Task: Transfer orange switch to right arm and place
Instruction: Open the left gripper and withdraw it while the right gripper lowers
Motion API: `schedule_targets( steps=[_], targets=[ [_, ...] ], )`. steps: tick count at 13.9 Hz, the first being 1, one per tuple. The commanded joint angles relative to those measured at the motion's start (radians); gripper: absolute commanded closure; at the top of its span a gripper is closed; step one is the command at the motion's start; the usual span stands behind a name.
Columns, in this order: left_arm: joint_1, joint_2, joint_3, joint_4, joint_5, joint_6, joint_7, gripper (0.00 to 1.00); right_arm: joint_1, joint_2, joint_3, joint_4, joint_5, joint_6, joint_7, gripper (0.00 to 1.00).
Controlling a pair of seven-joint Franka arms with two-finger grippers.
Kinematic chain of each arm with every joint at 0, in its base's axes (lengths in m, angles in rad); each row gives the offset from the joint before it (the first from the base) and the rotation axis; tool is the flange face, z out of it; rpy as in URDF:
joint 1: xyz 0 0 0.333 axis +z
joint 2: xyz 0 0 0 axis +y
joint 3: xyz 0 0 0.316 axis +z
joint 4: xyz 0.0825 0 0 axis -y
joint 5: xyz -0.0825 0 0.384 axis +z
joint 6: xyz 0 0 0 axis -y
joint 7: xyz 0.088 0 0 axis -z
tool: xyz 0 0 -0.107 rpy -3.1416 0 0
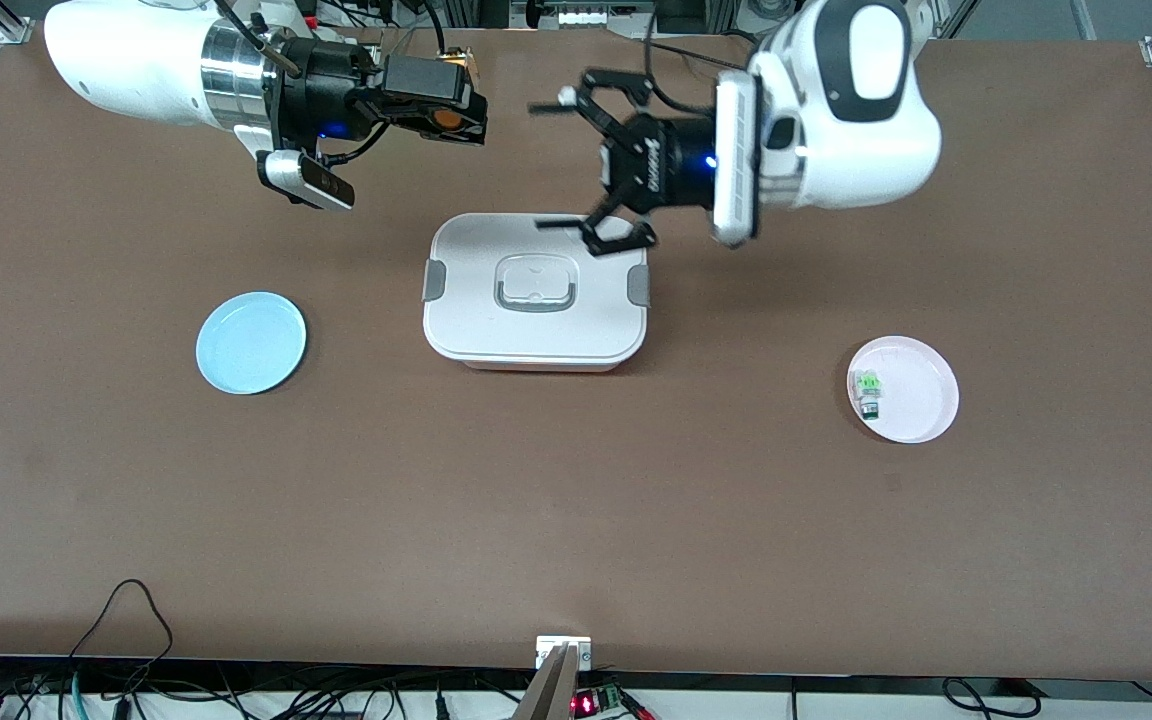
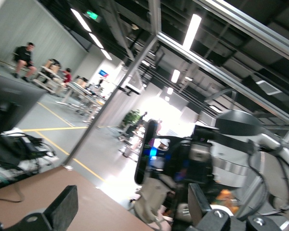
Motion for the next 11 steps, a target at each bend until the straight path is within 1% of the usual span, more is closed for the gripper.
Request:
schedule_targets(
  steps=[1, 2, 4, 5, 8, 10, 11],
  targets=[
    [0.040, -0.042, 0.053, -0.042, -0.014, -0.012, -0.013, 0.00, -0.012, -0.005, -0.004, -0.003, 0.020, -0.005, -0.012, 1.00],
    [0.052, -0.042, 0.075, -0.044, -0.012, -0.011, -0.013, 0.00, -0.012, 0.001, -0.013, -0.003, 0.020, -0.005, -0.016, 1.00],
    [0.073, -0.049, 0.141, -0.090, -0.012, -0.012, -0.013, 0.00, -0.015, 0.015, -0.021, -0.003, 0.020, -0.006, -0.022, 1.00],
    [0.084, -0.057, 0.162, -0.100, -0.011, -0.012, -0.015, 0.00, -0.016, 0.021, -0.030, -0.003, 0.020, -0.008, -0.025, 1.00],
    [0.107, -0.083, 0.224, -0.172, 0.000, 0.002, -0.016, 0.00, -0.016, 0.036, -0.080, -0.005, 0.016, -0.037, -0.029, 1.00],
    [0.124, -0.088, 0.259, -0.194, 0.096, 0.008, -0.023, 0.00, -0.015, 0.044, -0.128, -0.009, 0.011, -0.084, -0.030, 1.00],
    [0.127, -0.092, 0.290, -0.191, 0.198, 0.041, -0.044, 0.00, -0.016, 0.050, -0.151, -0.012, 0.010, -0.112, -0.030, 1.00]
  ],
)
